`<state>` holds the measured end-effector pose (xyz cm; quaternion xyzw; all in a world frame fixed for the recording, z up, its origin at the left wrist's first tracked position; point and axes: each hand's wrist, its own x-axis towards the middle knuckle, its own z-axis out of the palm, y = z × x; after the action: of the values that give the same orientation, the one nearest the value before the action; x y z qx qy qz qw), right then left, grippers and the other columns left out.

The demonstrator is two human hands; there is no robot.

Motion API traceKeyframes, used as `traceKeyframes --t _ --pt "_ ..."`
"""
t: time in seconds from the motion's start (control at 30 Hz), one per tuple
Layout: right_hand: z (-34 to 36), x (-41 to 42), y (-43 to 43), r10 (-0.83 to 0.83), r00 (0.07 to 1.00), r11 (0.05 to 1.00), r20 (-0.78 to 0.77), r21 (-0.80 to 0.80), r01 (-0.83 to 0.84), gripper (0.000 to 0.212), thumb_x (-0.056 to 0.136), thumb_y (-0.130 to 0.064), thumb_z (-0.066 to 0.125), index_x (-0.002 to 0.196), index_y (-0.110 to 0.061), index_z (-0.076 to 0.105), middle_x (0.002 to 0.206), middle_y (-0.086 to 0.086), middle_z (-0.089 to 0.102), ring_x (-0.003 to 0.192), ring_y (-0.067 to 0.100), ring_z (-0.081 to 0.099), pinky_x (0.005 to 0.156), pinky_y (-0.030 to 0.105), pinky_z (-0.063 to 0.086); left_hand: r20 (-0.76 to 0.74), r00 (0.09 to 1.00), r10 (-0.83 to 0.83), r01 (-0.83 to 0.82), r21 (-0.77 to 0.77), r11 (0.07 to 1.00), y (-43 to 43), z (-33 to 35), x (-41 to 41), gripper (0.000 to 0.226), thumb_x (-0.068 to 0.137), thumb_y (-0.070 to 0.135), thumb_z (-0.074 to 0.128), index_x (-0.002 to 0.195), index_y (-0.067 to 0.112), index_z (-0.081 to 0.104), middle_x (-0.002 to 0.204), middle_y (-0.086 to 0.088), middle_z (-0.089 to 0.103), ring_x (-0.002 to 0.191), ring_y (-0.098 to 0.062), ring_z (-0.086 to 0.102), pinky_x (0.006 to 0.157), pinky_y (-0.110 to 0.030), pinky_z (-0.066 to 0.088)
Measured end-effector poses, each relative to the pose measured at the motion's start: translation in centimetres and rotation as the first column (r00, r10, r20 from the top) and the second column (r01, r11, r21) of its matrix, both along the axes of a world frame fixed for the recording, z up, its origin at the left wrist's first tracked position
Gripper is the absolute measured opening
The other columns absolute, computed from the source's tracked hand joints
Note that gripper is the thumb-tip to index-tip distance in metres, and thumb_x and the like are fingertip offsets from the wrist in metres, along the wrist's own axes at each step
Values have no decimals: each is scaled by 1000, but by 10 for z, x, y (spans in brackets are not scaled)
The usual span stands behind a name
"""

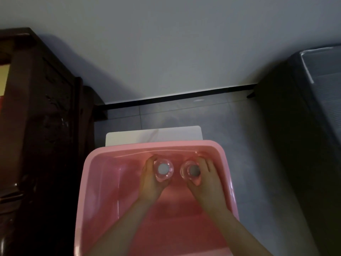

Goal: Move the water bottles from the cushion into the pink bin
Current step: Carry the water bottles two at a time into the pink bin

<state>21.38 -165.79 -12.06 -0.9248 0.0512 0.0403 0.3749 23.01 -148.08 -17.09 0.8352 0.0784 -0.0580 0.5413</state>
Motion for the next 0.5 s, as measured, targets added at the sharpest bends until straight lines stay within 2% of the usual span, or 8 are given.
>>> traceKeyframes --t 0.07,0.13,0.23,0.37,0.43,0.5 --pt "14 1 -1 127 991 968 30 -221 -118 40 72 -18 71 105 -32 54 112 -14 52 101 13 51 67 25 48 -5 1000 -27 27 15 1000 3 9 -1 72 60 16 87 116 38 49 119 19 54 109 -2 54 90 -22 45" --pt "23 9 0 174 985 941 -1 -293 -166 28 71 -13 69 93 -27 60 101 -8 57 91 21 55 54 34 50 2 998 -55 55 19 998 5 16 0 59 62 14 86 113 28 58 115 16 58 105 -2 56 85 -25 49" --pt "31 23 -4 215 977 931 1 -304 -204 24 64 2 69 81 -14 66 87 4 62 79 30 59 55 33 45 22 999 -24 24 -5 1000 2 24 4 44 65 7 83 101 23 64 106 11 63 99 -10 61 77 -33 54" --pt "38 25 -10 234 972 911 -21 -343 -227 35 56 16 65 79 -11 67 82 6 59 74 31 56 54 28 33 16 1000 -12 12 -17 1000 -12 28 6 44 66 5 81 100 29 65 106 18 63 97 1 59 75 -37 55" --pt "38 26 -10 214 976 917 -29 -338 -211 33 61 15 62 81 -10 67 85 6 58 78 30 56 54 31 34 13 1000 -20 20 -24 1000 -21 25 6 47 65 3 80 104 26 66 109 16 64 99 4 58 79 -36 55" --pt "39 30 -9 205 976 918 -71 -332 -217 28 71 10 57 88 -10 66 93 7 57 90 30 54 64 38 42 18 1000 -26 26 -14 1000 -29 24 5 49 64 3 81 107 24 66 110 18 64 100 7 57 83 -31 54"
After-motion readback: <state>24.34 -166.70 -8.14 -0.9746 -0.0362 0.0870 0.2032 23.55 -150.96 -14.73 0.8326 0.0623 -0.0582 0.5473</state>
